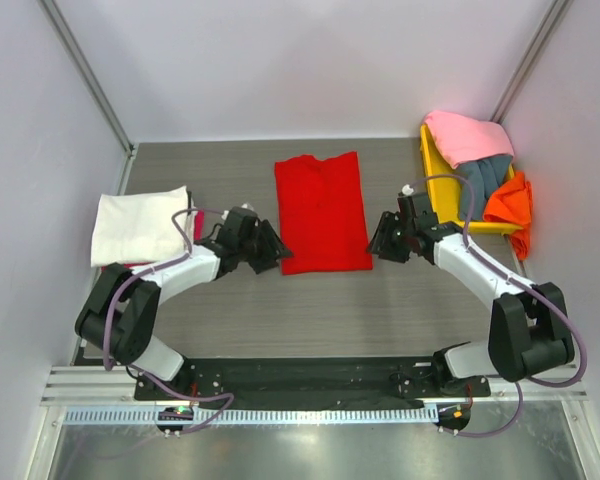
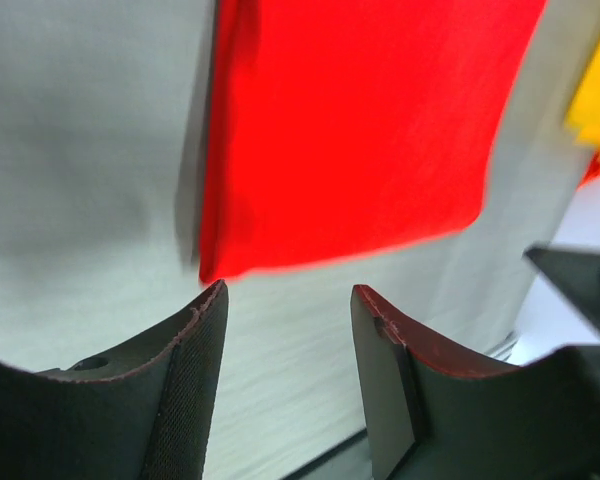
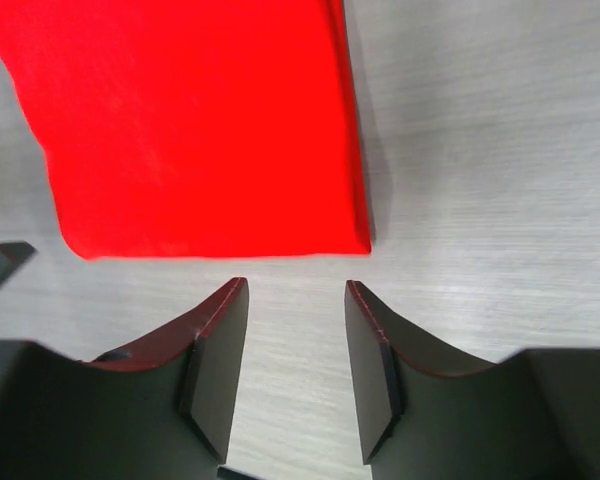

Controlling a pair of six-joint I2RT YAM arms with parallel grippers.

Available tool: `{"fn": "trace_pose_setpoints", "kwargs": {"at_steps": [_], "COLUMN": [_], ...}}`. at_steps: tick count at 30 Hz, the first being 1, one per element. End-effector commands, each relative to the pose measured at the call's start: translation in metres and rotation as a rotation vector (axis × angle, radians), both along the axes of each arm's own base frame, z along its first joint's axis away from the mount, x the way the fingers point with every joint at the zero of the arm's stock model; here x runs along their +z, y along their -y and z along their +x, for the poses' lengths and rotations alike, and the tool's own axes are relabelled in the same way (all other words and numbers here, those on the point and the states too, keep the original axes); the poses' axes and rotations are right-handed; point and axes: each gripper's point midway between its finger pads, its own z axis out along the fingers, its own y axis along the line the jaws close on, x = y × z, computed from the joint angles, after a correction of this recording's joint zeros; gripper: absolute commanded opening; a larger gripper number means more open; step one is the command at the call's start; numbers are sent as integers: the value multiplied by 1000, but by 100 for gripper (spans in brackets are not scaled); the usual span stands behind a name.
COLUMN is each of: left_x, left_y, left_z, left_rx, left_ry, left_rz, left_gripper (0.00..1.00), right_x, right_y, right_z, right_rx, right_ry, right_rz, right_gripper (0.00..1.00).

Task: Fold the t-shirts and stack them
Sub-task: Fold the tshirt

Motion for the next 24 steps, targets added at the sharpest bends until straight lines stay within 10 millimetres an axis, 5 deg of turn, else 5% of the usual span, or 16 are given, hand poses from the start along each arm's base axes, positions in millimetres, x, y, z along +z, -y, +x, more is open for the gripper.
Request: {"fn": "trace_pose_setpoints", "kwargs": {"at_steps": [1,10,15,24], "left_x": [-2,-19,-19,-33], "left_y": [8,4,3,7], "left_z": [-18,-23,-14,-10], "left_rx": [-30,-38,-37,-56], "left_ry": [10,-5,25,2], "left_rz": [5,46,73,98], "left_gripper": [53,49,40,39], "right_x": [-7,-42,-44,-50], "right_y": [-13,-8,-6,0], "right_z": [-6,-13,1,11], "right_rx": [33,17,38,46], "right_ry": [0,-34,-14,-11], "right_rz": [87,62,21,-38], "right_gripper": [46,42,38,42]}}
